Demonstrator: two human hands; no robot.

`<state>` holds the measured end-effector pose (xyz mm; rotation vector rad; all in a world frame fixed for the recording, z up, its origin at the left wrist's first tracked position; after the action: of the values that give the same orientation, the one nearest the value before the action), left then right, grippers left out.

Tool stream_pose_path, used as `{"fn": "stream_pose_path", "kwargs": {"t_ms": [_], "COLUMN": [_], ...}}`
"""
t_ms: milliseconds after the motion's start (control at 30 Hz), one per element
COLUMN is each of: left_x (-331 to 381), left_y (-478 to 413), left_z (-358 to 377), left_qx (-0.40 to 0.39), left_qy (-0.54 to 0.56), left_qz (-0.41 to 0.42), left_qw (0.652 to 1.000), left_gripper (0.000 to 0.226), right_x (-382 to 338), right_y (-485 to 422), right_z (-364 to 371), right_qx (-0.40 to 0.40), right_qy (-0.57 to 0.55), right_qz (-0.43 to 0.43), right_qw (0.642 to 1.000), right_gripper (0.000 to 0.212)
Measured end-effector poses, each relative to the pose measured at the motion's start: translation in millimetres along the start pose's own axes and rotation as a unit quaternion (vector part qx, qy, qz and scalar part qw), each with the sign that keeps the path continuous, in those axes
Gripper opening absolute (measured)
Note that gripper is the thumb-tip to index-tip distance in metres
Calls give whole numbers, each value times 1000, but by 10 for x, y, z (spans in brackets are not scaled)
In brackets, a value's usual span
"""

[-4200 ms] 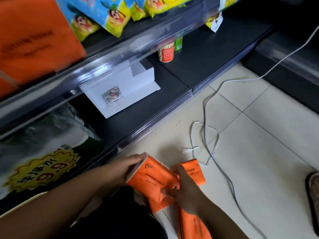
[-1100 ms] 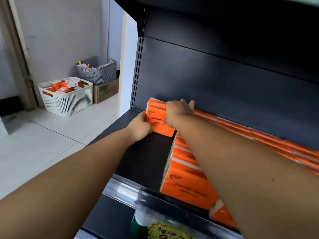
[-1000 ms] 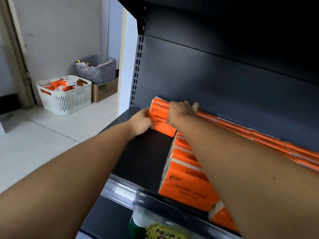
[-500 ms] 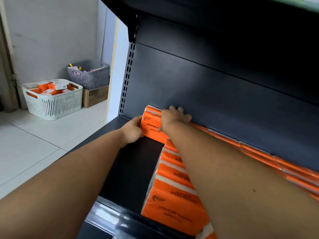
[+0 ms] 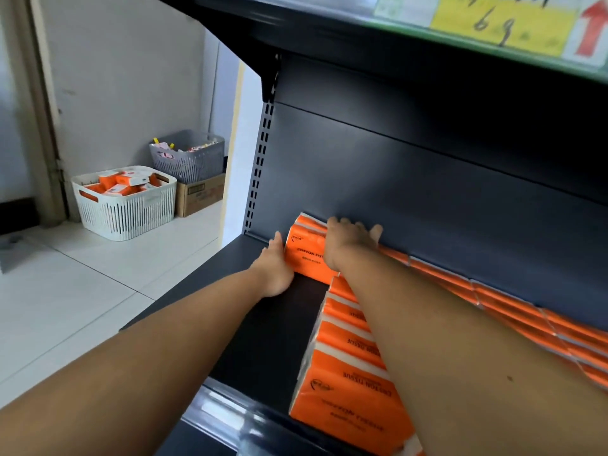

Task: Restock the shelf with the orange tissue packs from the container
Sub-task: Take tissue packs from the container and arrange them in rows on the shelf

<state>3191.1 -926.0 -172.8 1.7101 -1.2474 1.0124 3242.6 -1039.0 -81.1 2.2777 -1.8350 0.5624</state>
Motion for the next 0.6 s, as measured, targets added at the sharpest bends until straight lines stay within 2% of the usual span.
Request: {"fn": "stream_pose_path", "kwargs": {"t_ms": [100, 267, 400, 600], "left_x": [-21, 196, 623, 1139], "left_y": [194, 494, 723, 1061], "left_z": [-14, -327, -277, -162], "left_qx": [11, 82, 57, 56], "left_qy": [-4, -52, -125, -155], "left_qz": [12, 65, 130, 147], "left_qw": [1000, 993, 982, 975], "left_gripper": [86, 56, 29, 34], "right_x": [-14, 71, 437, 1113], "right_y": [38, 247, 462, 1044], "right_z": [-66, -255, -372, -241], "right_qx": [30, 79, 87, 68], "right_qy": [-29, -75, -82, -80], "right_qz": [-4, -19, -6, 3], "right_qw": [999, 994, 993, 995], "right_gripper": [66, 54, 47, 54]}}
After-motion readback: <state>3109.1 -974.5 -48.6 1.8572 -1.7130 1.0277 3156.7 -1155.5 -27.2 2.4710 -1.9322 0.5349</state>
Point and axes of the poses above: each hand's wrist, its own y-axis away from the middle knuckle, its own z-axis out of the palm, x = y × z, the point moved 9 cm from there along -y, towards the middle knuckle, and after that the axes turned 12 degrees about y, right-handed, at the moved point
